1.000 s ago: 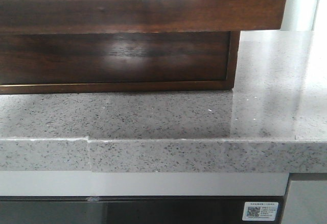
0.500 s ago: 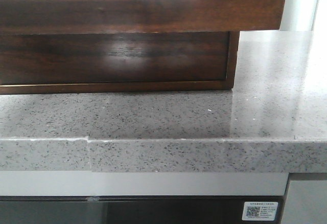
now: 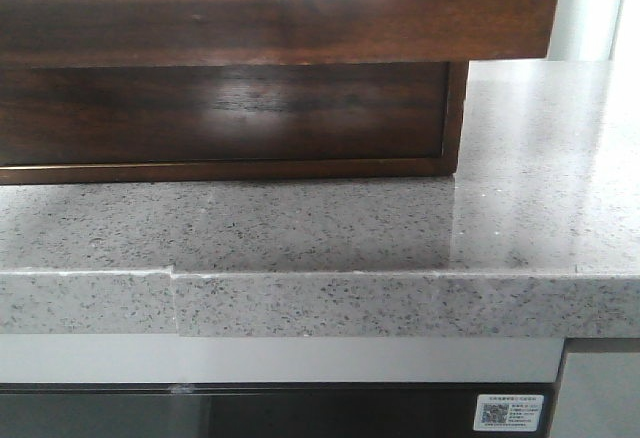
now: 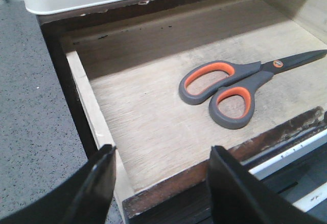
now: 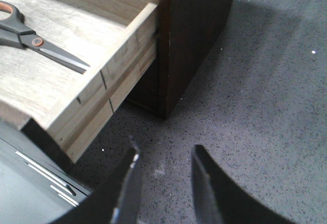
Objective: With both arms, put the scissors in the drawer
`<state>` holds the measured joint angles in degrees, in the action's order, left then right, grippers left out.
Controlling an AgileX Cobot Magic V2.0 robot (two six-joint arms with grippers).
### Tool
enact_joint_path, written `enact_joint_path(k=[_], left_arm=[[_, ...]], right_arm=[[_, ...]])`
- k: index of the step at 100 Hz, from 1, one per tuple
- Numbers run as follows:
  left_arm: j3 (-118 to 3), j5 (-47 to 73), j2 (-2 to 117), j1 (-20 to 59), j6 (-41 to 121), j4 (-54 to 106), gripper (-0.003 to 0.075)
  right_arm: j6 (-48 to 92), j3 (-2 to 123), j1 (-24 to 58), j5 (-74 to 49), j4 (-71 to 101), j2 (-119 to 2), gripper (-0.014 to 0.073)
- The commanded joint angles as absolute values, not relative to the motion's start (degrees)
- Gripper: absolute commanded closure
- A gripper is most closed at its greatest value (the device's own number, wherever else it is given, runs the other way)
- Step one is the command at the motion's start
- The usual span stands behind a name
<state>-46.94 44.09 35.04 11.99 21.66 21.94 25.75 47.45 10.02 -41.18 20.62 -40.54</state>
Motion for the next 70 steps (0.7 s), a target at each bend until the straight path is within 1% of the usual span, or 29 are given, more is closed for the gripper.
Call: enact_joint_path(k=[1, 14, 28, 70], left_arm=[[-48.3, 39.9, 35.2, 12.4, 21.6, 23.6, 0.0435], [-48.3, 39.7, 35.2, 12.4, 21.6, 23.6, 0.0594], [-48.3, 39.6, 35.2, 12.4, 21.6, 23.6, 0.0740], [-48.3, 39.7, 35.2, 12.4, 21.1, 23.7, 0.0741]], right_arm=[[25.7, 46.6, 9.6, -35.3, 21.6, -38.6, 0.0517], [25.7, 46.0, 9.6, -35.4, 21.6, -38.2, 0.0664], [25.7, 46.0, 9.6, -35.9, 21.6, -38.2, 0.0662], [25.7, 46.0, 9.6, -37.3, 21.6, -38.2, 0.0662]])
